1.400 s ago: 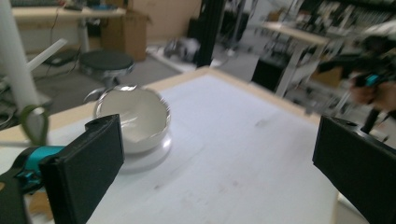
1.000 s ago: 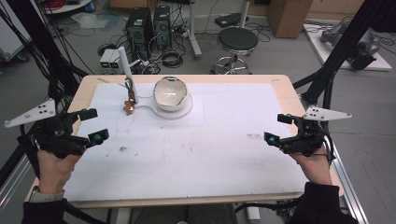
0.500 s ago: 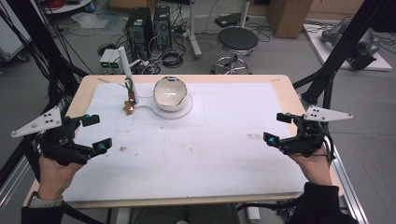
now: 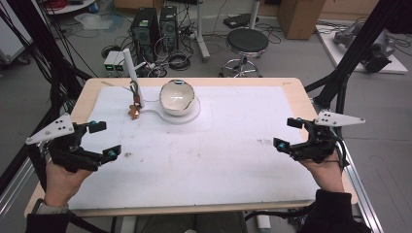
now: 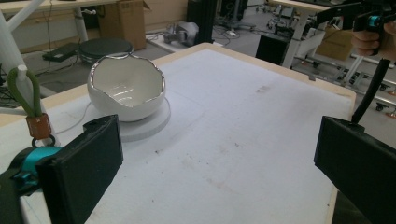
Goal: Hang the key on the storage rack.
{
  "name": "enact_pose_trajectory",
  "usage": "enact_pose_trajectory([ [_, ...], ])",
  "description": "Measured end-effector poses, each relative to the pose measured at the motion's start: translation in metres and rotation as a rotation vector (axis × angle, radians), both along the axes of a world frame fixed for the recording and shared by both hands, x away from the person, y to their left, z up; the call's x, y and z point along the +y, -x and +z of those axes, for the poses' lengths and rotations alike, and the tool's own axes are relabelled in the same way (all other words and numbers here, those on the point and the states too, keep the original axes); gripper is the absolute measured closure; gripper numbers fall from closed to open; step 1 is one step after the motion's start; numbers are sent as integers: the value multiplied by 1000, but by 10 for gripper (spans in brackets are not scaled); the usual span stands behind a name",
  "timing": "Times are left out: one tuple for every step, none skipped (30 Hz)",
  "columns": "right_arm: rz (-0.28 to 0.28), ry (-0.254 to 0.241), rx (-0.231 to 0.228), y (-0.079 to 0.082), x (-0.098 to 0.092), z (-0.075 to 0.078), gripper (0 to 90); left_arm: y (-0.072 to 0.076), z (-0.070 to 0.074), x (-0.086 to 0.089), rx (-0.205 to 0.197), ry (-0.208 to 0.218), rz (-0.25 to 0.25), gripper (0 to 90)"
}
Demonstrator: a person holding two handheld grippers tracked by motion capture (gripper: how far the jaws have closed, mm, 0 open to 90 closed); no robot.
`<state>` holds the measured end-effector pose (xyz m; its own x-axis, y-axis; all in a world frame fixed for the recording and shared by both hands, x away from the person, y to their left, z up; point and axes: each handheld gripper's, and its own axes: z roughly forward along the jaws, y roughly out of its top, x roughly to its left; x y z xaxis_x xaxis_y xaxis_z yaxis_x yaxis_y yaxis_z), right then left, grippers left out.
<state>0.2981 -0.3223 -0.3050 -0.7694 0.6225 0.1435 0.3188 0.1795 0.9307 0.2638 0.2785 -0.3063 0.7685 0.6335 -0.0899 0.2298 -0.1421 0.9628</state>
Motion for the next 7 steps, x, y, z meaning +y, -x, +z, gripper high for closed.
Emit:
enact_pose_trajectory([
  [0, 0, 4, 0, 0, -1, 8, 0, 0, 0, -2, -3, 0, 17],
  [0, 0, 4, 0, 0, -1, 8, 1, 0, 0, -1, -3, 5, 17],
  [-3, 0, 7, 0, 0, -1, 8, 1, 1, 0, -5, -7, 12, 17],
  [-2, 0, 7, 0, 0, -1, 8, 1, 1, 0, -9, -16, 18, 17],
  [0, -1, 9, 1, 0, -1, 8, 1, 0, 0, -9, -16, 21, 17],
  [2, 0, 6, 1, 0, -1, 8, 1, 0, 0, -5, -12, 23, 17],
  [4, -1, 9, 1, 0, -1, 8, 0, 0, 0, -4, -11, 25, 17],
])
